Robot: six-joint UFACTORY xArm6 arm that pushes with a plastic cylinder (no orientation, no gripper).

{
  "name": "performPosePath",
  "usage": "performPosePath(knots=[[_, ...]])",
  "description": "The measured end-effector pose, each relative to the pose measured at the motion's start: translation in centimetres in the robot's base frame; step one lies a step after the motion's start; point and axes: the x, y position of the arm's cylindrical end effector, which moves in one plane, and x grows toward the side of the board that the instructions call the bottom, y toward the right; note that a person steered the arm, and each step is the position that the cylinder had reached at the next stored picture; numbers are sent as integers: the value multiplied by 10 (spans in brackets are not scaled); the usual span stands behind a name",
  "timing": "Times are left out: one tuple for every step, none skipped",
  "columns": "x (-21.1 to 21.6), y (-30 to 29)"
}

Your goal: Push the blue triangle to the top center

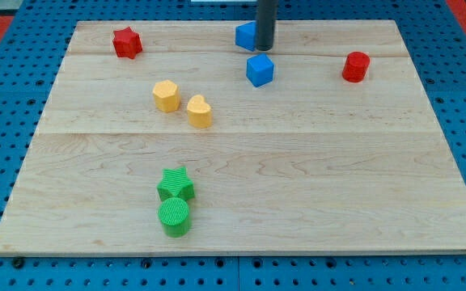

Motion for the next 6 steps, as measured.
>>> performPosePath(knots=[[-18, 49], [-35, 31], [-26, 1], [-25, -6], [-15, -38], [-15, -37]])
